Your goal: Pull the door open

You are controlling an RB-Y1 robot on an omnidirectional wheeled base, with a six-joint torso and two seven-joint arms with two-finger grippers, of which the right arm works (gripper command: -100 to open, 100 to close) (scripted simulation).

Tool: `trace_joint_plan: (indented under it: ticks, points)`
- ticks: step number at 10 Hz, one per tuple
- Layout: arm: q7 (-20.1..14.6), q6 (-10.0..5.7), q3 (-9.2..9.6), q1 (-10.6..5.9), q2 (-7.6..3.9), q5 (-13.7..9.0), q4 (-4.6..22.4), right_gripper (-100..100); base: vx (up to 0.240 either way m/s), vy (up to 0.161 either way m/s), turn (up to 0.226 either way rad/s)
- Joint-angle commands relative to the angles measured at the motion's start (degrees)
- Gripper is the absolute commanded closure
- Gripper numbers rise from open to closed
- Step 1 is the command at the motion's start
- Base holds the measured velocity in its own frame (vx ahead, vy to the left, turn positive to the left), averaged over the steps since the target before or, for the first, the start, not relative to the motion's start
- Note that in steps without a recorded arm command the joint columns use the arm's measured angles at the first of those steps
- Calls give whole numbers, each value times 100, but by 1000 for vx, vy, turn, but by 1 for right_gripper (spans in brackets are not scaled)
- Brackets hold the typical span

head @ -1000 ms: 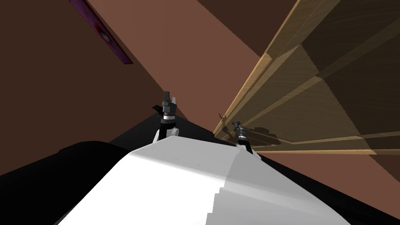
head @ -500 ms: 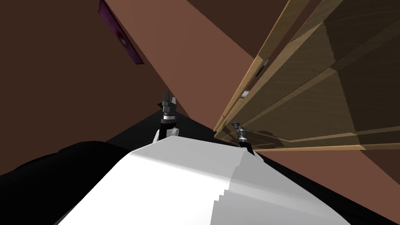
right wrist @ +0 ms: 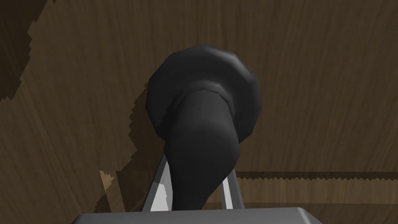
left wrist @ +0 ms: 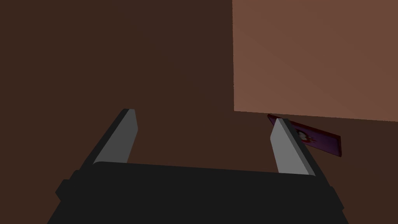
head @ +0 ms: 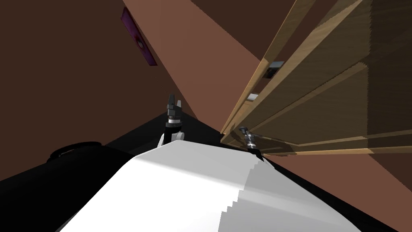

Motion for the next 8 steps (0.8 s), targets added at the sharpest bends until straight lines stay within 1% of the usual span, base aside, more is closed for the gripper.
trace_joint_plan:
  ticks: [1,4,5,6,8]
  points:
    - [-62,-105,90,103,-78,10,-62,100,-199,-48,135]
    - [-221,-337,262,265,-254,23,-105,100,-236,-84,154]
    - [-198,-270,238,224,-212,21,-78,100,-106,-41,48]
    - [-264,-449,358,343,-295,-11,-67,100,-161,-39,184]
    - [-328,-654,466,456,-403,-55,-47,100,-211,-73,180]
